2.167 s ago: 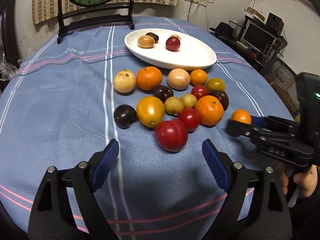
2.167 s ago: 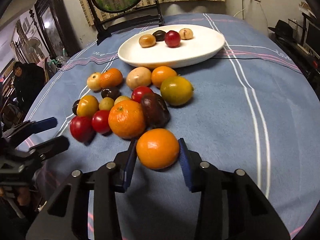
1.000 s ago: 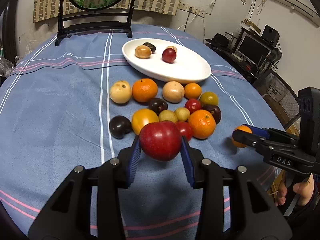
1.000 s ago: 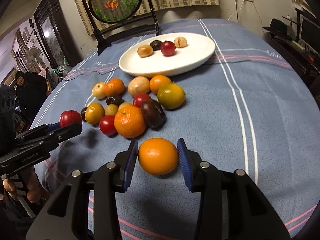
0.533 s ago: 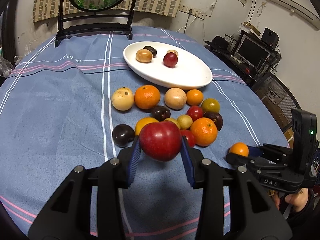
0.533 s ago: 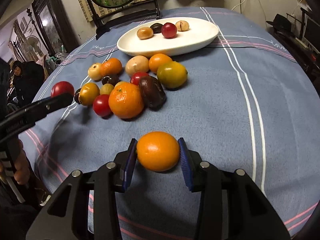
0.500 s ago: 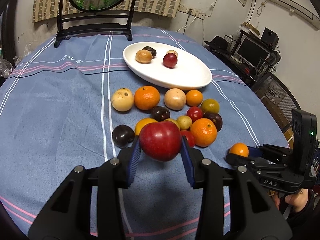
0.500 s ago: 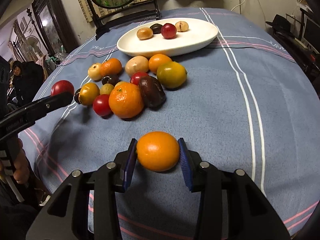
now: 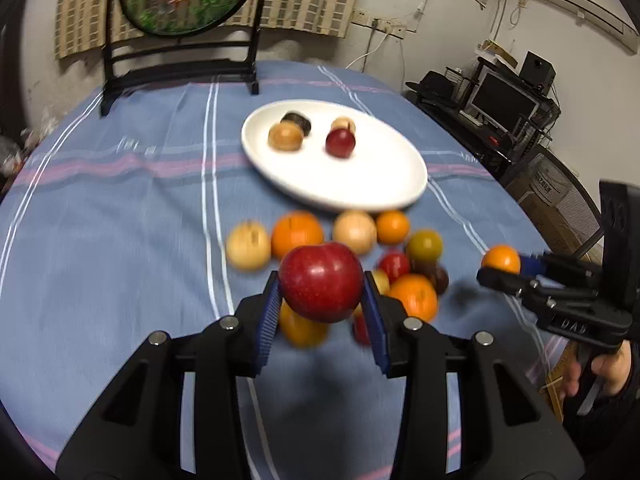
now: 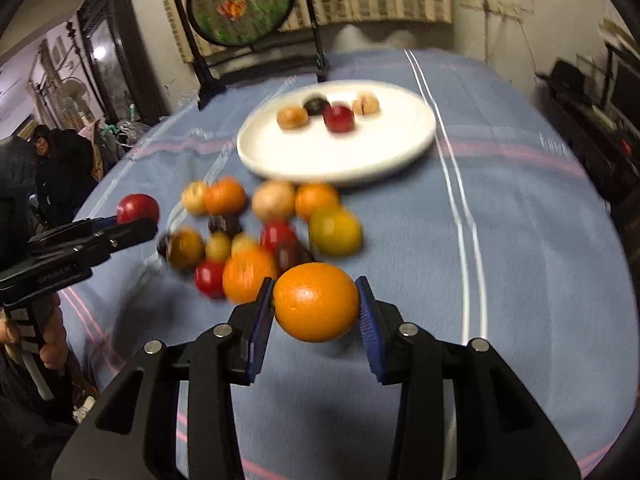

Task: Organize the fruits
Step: 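Carry both fruits onto the white plate and open both grippers, then grasp the mandarin orange with the right gripper, then grasp the red tomato with the left gripper and lift it while the right gripper holds the mandarin, then carry both fruits onto the white plate and open both grippers, then grasp a dark brown plum with the right gripper while the left gripper grasps a dark purple plum, then carry both plums onto the white plate and open both grippers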

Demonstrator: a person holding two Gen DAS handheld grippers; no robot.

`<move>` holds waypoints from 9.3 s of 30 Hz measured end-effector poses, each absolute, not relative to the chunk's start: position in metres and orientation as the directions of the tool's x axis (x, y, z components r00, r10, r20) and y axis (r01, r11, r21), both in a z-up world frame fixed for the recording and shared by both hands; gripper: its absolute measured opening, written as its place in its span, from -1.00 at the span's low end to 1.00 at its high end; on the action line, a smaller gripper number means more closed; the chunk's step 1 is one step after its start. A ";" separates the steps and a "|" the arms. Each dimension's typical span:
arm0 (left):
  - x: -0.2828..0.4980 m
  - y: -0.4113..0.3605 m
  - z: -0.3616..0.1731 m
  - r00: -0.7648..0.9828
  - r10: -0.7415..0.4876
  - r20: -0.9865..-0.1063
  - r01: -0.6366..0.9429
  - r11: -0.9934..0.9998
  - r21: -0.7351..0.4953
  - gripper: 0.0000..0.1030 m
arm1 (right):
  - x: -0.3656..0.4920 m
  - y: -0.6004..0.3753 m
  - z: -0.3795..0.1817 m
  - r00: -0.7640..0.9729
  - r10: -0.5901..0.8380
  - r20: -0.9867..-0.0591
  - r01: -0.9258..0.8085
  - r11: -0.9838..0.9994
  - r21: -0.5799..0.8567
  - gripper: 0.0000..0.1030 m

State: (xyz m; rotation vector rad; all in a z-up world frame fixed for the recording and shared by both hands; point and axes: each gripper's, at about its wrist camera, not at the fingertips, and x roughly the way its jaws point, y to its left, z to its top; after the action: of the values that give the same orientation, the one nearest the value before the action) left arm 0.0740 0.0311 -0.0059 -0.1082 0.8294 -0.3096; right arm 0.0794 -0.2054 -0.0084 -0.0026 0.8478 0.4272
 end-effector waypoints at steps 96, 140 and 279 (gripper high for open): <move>0.017 0.026 -0.039 0.590 -0.289 -0.754 0.192 0.957 -0.217 0.66 | 0.052 -0.166 -0.052 0.504 0.343 -0.792 -0.349 0.920 0.177 -0.09; 0.037 -0.011 -0.026 0.612 -0.269 -0.744 0.197 0.963 -0.186 -0.41 | 0.047 -0.204 -0.039 0.538 0.370 -0.757 -0.317 0.921 0.225 -0.08; 0.026 0.057 -0.022 0.657 -0.261 -0.707 0.189 0.965 -0.181 -0.42 | 0.057 -0.173 -0.054 0.520 0.355 -0.777 -0.347 0.919 0.188 -0.55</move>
State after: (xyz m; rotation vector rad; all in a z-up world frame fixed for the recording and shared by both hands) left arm 0.0260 0.0570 -0.0220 -0.0943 0.8156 -0.2556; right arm 0.0573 -0.1733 -0.0539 0.0099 0.9338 0.4205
